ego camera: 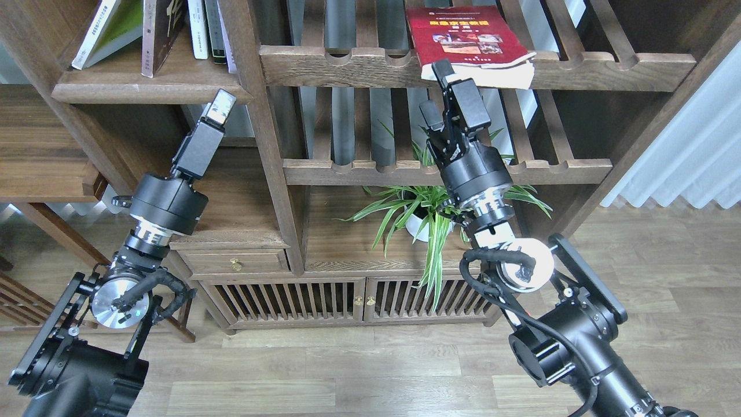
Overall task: Organize books on shelf
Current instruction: 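Reach the right gripper up to the red book's lower edge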
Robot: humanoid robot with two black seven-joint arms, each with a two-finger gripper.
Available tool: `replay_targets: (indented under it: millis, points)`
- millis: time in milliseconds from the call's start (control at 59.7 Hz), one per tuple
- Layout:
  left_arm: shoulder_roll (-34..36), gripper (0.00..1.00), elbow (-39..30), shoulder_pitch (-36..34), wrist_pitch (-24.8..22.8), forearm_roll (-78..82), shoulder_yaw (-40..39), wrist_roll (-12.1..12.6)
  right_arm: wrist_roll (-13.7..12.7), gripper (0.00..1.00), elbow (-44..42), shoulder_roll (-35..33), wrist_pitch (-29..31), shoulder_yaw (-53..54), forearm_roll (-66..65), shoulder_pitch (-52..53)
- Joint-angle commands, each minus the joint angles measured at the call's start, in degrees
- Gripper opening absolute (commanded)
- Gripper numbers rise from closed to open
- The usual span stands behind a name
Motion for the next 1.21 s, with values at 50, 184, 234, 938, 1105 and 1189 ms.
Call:
replay_targets:
  millis: [50, 184, 234, 938, 1105, 1189]
  points:
    - [0.01, 0.94, 0.10, 1.11, 0.00, 0.02, 0.94, 0.32, -0.10, 0.98, 0.09, 0.00, -1.17, 1.58, 0.17, 0.41]
    - [0.01, 0.94, 0.27, 1.29, 0.00, 0.11, 0.94, 0.32, -0.10, 0.98, 0.09, 0.00, -3.36, 2.02, 0.35, 1.11]
    - [0.01, 0.95, 0.62, 1.20, 0.00, 0.11, 0.76, 0.32, -0.10, 0.97, 0.00, 0.00, -5.20, 2.64, 0.35, 1.64]
    - [0.01, 0.96, 0.98, 3.49, 0.00, 0.11, 0.15, 0.32, -0.36, 0.97, 0.00, 0.00, -13.56, 3.69, 0.35, 5.94]
    - [0.01, 0.96, 0.98, 3.93, 0.00, 0.11, 0.06, 0.32, -0.45, 0.97, 0.00, 0.00, -16.37, 3.69, 0.43, 7.18]
    - [0.01, 0.96, 0.98, 4.63, 0.00, 0.11, -0.03, 0.32, -0.63, 0.97, 0.00, 0.00, -17.95, 4.22, 0.43, 7.44]
